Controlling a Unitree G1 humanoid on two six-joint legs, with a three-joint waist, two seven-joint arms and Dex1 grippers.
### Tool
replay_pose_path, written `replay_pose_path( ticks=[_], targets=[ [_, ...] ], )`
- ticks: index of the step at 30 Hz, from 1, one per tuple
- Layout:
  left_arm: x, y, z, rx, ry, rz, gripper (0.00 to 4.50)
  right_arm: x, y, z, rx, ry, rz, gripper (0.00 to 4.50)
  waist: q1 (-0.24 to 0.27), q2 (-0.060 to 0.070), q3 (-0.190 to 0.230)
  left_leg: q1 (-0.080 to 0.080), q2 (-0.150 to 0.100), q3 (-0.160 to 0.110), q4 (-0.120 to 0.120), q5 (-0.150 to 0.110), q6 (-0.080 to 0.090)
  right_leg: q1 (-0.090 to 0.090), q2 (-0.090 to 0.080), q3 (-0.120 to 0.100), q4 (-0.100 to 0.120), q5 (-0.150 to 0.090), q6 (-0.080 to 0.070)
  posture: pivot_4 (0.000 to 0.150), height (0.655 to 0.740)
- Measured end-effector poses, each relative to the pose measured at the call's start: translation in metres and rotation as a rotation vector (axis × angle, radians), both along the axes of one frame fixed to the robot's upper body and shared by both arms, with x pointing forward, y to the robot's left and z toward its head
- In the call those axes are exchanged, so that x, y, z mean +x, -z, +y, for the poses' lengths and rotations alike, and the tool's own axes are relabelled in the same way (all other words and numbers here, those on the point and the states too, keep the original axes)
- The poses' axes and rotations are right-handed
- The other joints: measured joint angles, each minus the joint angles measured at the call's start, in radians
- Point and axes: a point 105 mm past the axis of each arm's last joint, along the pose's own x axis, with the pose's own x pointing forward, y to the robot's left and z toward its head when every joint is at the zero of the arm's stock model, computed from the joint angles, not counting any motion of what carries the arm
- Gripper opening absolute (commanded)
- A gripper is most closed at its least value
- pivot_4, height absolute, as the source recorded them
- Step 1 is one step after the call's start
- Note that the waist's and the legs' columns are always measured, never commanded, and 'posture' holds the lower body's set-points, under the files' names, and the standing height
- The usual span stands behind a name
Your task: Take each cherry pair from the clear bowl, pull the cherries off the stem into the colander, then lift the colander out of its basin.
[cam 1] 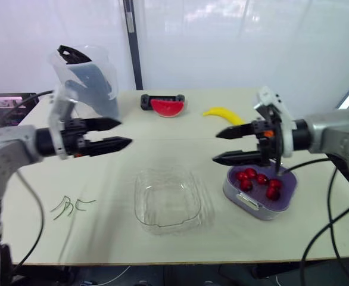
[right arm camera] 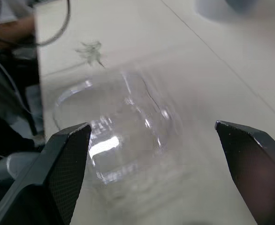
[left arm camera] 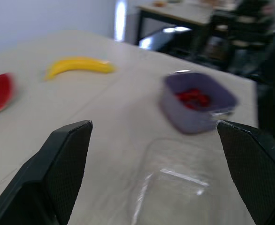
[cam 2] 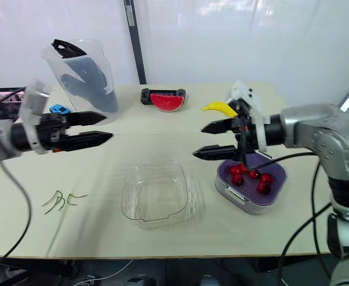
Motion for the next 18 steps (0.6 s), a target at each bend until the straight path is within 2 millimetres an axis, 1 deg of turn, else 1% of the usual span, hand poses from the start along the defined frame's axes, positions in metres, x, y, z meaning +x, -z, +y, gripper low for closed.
replay_pose_path(
  ticks=[2,3,6,9,12,14,16,18],
  targets=[
    [0.002,-0.002,-0.019,-0.009,0.093,0.007,4.44,-0.009,0.012,-0.023,-0.075,0.112,0.038,4.5,0.004,0.0,0.0,0.0,0.0,-0.001,0.001,0.0,0.0,0.001,0.001,0.0,0.0,0.0,0.0,0.15,0.74],
    [0.001,-0.002,-0.023,-0.001,0.117,0.007,4.44,-0.012,0.015,-0.029,-0.095,0.146,0.049,4.5,0.001,0.0,0.0,0.0,0.0,0.0,0.001,0.0,0.0,0.001,0.001,0.0,0.0,0.0,0.0,0.15,0.74],
    [-0.002,0.001,-0.042,0.03,0.23,0.008,4.44,-0.027,0.025,-0.056,-0.175,0.275,0.095,4.5,-0.001,0.0,0.0,0.001,0.0,0.001,0.002,0.0,0.0,0.001,0.001,0.001,0.001,0.0,0.0,0.15,0.74],
    [-0.002,0.0,-0.055,0.025,0.317,0.008,4.44,-0.046,0.038,-0.078,-0.243,0.384,0.152,4.5,0.006,0.0,0.0,0.001,0.0,0.001,0.003,0.0,0.001,0.003,0.002,0.001,0.0,0.0,0.0,0.15,0.74],
    [0.004,-0.002,-0.059,-0.011,0.348,-0.003,4.44,-0.065,0.051,-0.092,-0.276,0.463,0.2,4.5,0.006,0.0,0.0,0.001,-0.001,0.001,0.004,-0.001,0.002,0.004,0.002,0.001,0.0,0.0,0.0,0.15,0.74],
    [0.009,0.006,-0.056,0.019,0.356,-0.003,4.44,-0.074,0.059,-0.101,-0.298,0.511,0.221,4.5,0.002,0.0,0.0,0.002,-0.001,0.001,0.003,-0.001,0.002,0.004,0.002,0.001,0.0,0.0,0.0,0.15,0.74],
    [0.011,0.012,-0.056,0.025,0.366,0.01,4.44,-0.078,0.061,-0.104,-0.299,0.53,0.213,4.5,0.002,0.0,0.0,0.002,0.0,0.001,0.004,-0.001,0.002,0.004,0.002,0.001,0.001,0.0,0.0,0.15,0.74],
    [0.015,0.015,-0.054,0.025,0.359,0.011,4.44,-0.078,0.054,-0.099,-0.304,0.506,0.154,4.5,0.0,0.0,0.0,0.002,0.0,0.001,0.004,-0.001,0.002,0.004,0.002,0.001,0.001,0.0,0.0,0.15,0.74]
  ],
)
